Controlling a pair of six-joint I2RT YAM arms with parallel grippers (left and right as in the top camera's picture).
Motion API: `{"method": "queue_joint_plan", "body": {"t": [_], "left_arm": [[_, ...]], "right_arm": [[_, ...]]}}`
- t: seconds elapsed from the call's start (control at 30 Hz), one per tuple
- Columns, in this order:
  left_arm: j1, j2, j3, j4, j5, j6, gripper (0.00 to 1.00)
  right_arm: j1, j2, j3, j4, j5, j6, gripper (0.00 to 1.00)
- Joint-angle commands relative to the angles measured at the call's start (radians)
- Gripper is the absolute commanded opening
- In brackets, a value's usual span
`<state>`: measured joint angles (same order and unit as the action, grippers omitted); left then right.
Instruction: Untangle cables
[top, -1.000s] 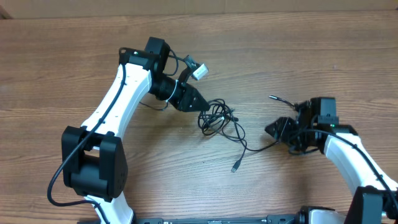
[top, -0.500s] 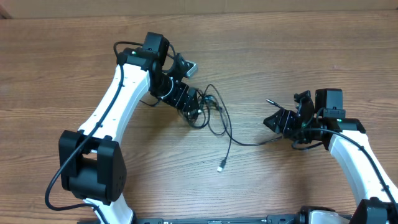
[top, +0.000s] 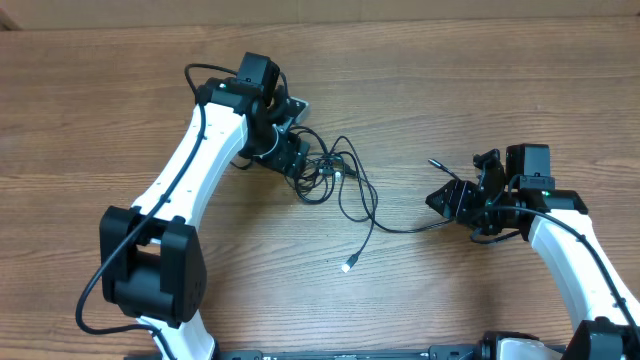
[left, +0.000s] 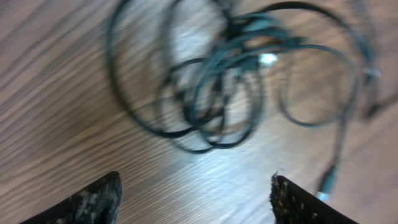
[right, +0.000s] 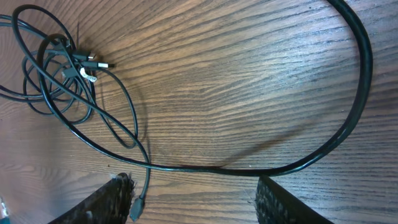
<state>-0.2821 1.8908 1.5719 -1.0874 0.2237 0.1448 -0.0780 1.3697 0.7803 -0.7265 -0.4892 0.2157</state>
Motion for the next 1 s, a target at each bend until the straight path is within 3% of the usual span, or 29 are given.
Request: {"method": "queue_joint_plan", "body": {"t": [0.0, 0.13, 0.37, 0.83, 0.9, 0.97], "left_arm": [[-0.006, 0.019, 0.013, 0.006, -0.144, -0.137, 0.80], [-0.006, 0.019, 0.013, 0.027, -0.092, -0.160, 0.83], [-0.016, 0.019, -0.008, 0.082, -0.044, -0.160, 0.77], [-0.042, 0.019, -0.214, 0.296, 0.006, -0.168, 0.82], [-0.048, 0.019, -0.228, 0.337, 0.006, -0.168, 0.76], [-0.055, 0.019, -0.227, 0.362, 0.008, -0.168, 0.50]], "right_arm": [[-0.002, -0.013, 0.018, 0.002, 0.011, -0.008, 0.61], [-0.002, -0.013, 0.018, 0.002, 0.011, -0.008, 0.62], [-0.002, -0.013, 0.018, 0.002, 0.010, -0.008, 0.62], [-0.002, -0.013, 0.018, -0.003, 0.010, -0.008, 0.62], [-0.002, -0.013, 0.018, -0.006, 0.010, -0.008, 0.62], [-0.002, -0.013, 0.018, -0.009, 0.005, -0.008, 0.62]]}}
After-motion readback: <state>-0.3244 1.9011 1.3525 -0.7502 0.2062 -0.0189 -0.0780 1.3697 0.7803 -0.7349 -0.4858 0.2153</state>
